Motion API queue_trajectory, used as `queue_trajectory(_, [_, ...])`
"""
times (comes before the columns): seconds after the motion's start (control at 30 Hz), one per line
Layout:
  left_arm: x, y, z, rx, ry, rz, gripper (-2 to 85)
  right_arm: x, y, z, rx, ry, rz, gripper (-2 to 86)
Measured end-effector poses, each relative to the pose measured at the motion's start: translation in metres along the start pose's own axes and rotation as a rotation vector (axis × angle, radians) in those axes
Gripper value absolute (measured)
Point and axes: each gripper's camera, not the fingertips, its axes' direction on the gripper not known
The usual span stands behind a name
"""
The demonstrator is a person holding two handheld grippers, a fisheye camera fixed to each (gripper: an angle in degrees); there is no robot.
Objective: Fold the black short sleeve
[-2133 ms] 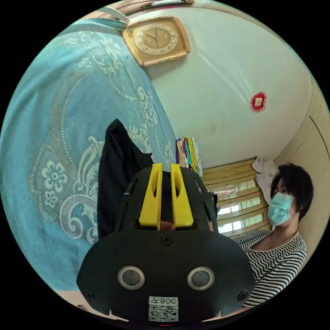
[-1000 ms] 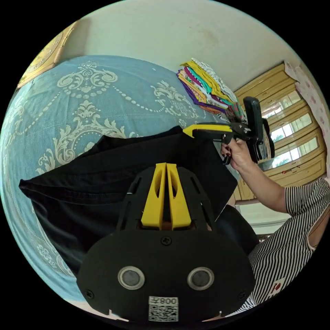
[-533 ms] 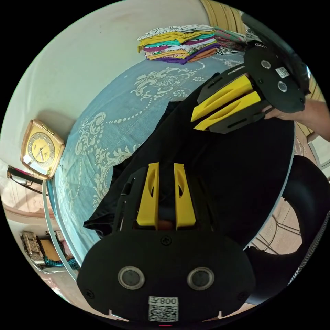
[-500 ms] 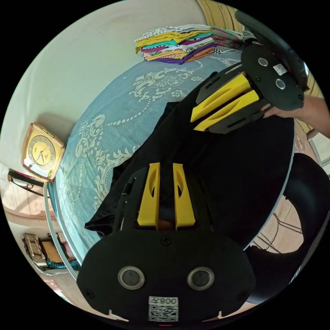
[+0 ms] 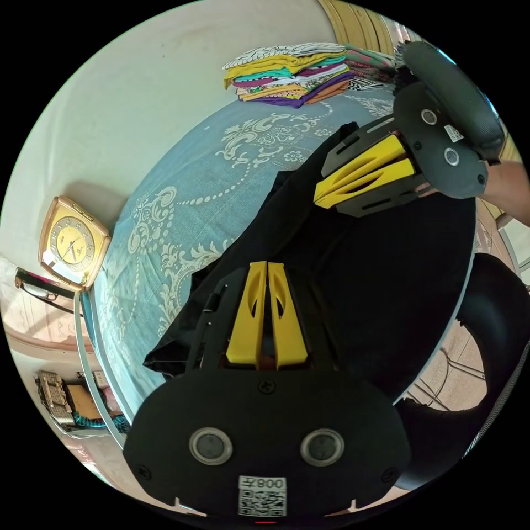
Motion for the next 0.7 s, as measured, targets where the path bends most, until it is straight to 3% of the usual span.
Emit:
queue_trajectory(0.27, [-0.04, -0.024, -0.014, 0.068, -0.037, -0.087, 1.2, 0.044, -0.019, -0.011, 0.061, -0.026, 0.106, 0.5])
queue_trajectory(0.5, [-0.104, -0.013, -0.006, 0.089, 0.136, -0.328, 4.7, 0.094, -0.029, 0.017, -0.004, -0.256, 0.232, 5.5])
queue_trajectory(0.7, [-0.107, 0.053, -0.03, 0.118, 0.271, -0.345, 7.0, 0.109, 0.028, 0.002, 0.076, -0.378, 0.369, 6.0])
